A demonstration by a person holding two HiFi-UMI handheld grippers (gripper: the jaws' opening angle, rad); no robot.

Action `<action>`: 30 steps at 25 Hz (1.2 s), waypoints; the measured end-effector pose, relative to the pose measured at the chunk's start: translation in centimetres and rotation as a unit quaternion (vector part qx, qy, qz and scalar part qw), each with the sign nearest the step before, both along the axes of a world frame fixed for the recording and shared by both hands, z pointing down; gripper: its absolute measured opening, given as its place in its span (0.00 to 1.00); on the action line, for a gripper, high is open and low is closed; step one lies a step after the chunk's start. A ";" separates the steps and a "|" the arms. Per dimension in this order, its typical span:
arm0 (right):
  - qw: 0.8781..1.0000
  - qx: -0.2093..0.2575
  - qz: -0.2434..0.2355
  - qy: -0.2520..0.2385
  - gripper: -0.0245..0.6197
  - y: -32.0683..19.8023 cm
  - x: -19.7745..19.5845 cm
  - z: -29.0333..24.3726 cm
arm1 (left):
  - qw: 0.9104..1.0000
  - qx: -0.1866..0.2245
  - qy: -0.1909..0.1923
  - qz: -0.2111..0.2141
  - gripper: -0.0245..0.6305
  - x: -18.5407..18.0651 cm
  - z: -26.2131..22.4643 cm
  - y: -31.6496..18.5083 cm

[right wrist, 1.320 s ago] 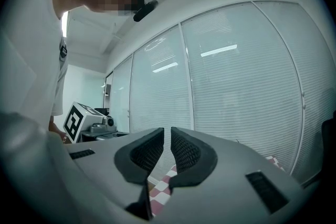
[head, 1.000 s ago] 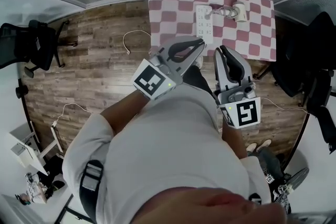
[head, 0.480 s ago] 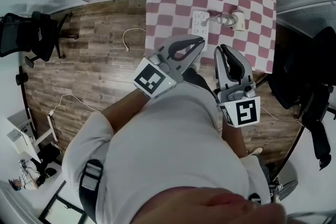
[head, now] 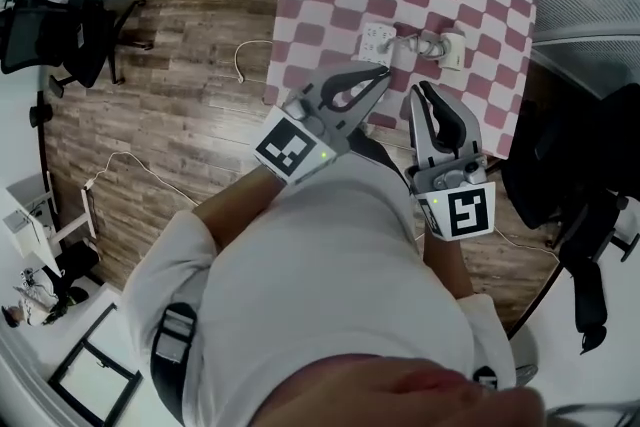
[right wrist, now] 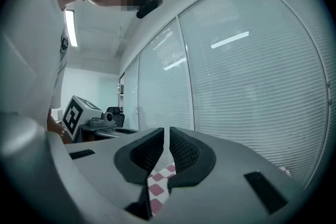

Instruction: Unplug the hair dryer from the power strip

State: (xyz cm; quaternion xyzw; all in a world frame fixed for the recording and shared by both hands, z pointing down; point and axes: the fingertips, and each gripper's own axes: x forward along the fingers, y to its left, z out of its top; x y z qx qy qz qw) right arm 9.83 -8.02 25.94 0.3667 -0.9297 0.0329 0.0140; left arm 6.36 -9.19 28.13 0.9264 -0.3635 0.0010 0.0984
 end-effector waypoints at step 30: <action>0.993 -0.089 0.028 0.069 0.09 -4.6 -1.6 14.4 | 0.995 -0.054 -0.081 0.034 0.10 -2.2 11.5 -3.6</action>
